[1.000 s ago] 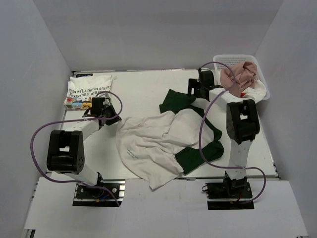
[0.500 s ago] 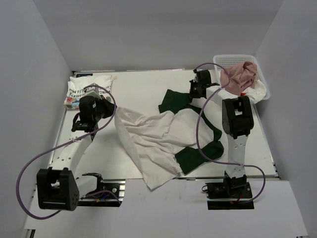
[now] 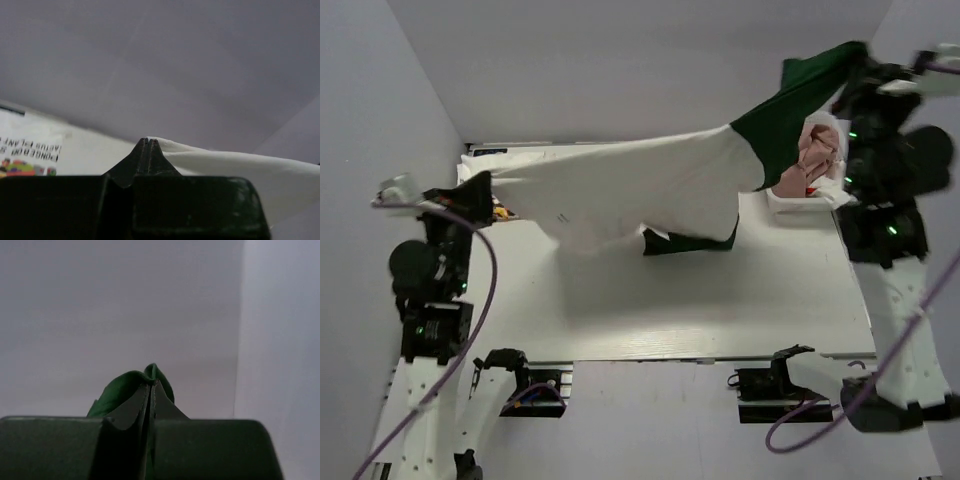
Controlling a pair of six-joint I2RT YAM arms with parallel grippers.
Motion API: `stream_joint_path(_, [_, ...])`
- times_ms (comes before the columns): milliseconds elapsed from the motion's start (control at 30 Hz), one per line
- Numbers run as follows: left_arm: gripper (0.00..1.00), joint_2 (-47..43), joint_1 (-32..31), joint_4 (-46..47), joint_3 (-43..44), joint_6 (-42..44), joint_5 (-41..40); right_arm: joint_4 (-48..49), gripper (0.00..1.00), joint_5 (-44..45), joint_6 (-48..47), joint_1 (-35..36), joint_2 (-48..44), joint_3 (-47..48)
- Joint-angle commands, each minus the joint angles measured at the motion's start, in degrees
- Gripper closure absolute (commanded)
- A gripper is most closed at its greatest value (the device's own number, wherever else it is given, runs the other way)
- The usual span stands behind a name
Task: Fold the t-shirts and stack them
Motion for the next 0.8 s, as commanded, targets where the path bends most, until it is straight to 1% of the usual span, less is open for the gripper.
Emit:
stream_joint_path(0, [1.0, -5.2, 0.2, -6.7, 7.0, -0.1, -9.5, 4.9, 1.0, 5.1, -6.6, -0.1, -4.2, 2.1])
stream_joint_path(33, [1.0, -6.0, 0.2, -7.4, 8.3, -0.1, -10.1, 5.1, 1.0, 4.1, -6.9, -0.1, -7.6, 2.9])
stream_joint_path(133, [1.0, -7.8, 0.2, -8.9, 14.1, 1.1, -10.1, 3.6, 1.0, 1.1, -8.3, -0.1, -11.5, 7.9])
stream_joint_path(167, [1.0, -8.6, 0.2, -9.8, 17.4, 1.7, -9.3, 3.2, 1.0, -0.3, -8.5, -0.1, -12.5, 9.2])
stream_joint_path(200, [1.0, -8.6, 0.7, -10.8, 19.1, 1.7, -9.3, 1.6, 1.0, -1.2, -8.9, 0.0, -12.7, 13.4])
stream_joint_path(267, [1.0, -9.1, 0.7, -11.6, 24.0, 2.9, -9.3, 0.6, 1.0, -3.9, -9.5, 0.0, -13.8, 17.3])
stream_joint_path(333, [1.0, -9.1, 0.7, -12.4, 28.7, 4.0, -9.3, 0.6, 1.0, -5.8, -10.4, -0.2, -14.9, 19.6])
stream_joint_path(433, [1.0, -7.8, 0.7, -14.0, 34.5, 4.7, -9.3, 1.2, 1.0, -6.4, -11.3, -0.1, -15.4, 22.6])
stream_joint_path(533, [1.0, -4.2, 0.7, -14.0, 37.8, 5.4, -9.3, 3.0, 1.0, -6.4, -12.4, -0.2, -14.7, 23.3])
stream_joint_path(600, [1.0, -1.8, 0.7, -14.0, 38.3, 5.9, -9.3, 4.6, 1.0, -5.2, -13.5, 0.0, -12.9, 23.2])
stream_joint_path(633, [1.0, 0.9, 0.7, -13.3, 38.3, 5.9, -9.3, 5.6, 1.0, -4.5, -13.8, 0.0, -12.4, 22.0])
stream_joint_path(667, [1.0, 2.4, 0.7, -12.3, 37.8, 5.9, -7.6, 6.7, 1.0, -3.2, -14.8, 0.0, -11.8, 21.3])
stream_joint_path(733, [1.0, 5.4, 0.7, -10.2, 35.4, 5.9, -6.4, 8.3, 1.0, -2.2, -15.5, 0.0, -9.1, 16.8])
stream_joint_path(767, [1.0, 8.2, 0.7, -9.0, 34.0, 5.9, -5.7, 8.7, 1.0, -1.5, -16.2, 0.0, -8.2, 14.2])
